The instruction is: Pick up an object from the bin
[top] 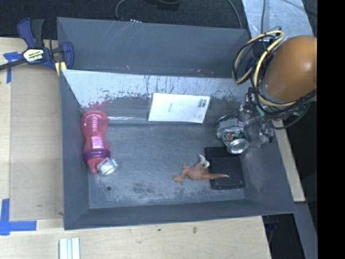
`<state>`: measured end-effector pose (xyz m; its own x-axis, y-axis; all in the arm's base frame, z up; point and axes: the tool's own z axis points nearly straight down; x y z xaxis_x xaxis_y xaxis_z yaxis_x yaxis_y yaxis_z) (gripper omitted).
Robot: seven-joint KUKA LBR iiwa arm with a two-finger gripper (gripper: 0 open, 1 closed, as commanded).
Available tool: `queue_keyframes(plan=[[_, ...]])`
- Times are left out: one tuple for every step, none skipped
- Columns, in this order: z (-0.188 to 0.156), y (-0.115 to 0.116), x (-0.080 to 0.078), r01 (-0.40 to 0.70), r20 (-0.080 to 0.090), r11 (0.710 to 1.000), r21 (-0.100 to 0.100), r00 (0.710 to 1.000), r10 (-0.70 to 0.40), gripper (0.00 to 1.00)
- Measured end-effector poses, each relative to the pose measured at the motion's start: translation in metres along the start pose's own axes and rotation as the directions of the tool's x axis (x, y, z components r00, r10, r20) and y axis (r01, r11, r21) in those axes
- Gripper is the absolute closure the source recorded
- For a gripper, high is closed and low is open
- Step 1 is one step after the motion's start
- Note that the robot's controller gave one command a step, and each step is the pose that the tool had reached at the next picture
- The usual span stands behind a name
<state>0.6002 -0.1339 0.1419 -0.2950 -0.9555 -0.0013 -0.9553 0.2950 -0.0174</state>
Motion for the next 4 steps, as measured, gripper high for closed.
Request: queue_keyframes(plan=[[0.064, -0.0244, -0.0171, 0.203, 0.019, 0.979, -0.005, 0.979, -0.203, 1.0], [0.064, -0.0245, -0.0173, 0.203, 0.019, 0.979, -0.006, 0.979, -0.203, 1.0], [0.064, -0.0245, -0.0172, 0.203, 0.019, 0.979, -0.006, 0.979, -0.202, 1.0], [0.0639, -0.0246, -0.0172, 0.201, 0.019, 0.979, -0.007, 0.979, -0.201, 1.0]])
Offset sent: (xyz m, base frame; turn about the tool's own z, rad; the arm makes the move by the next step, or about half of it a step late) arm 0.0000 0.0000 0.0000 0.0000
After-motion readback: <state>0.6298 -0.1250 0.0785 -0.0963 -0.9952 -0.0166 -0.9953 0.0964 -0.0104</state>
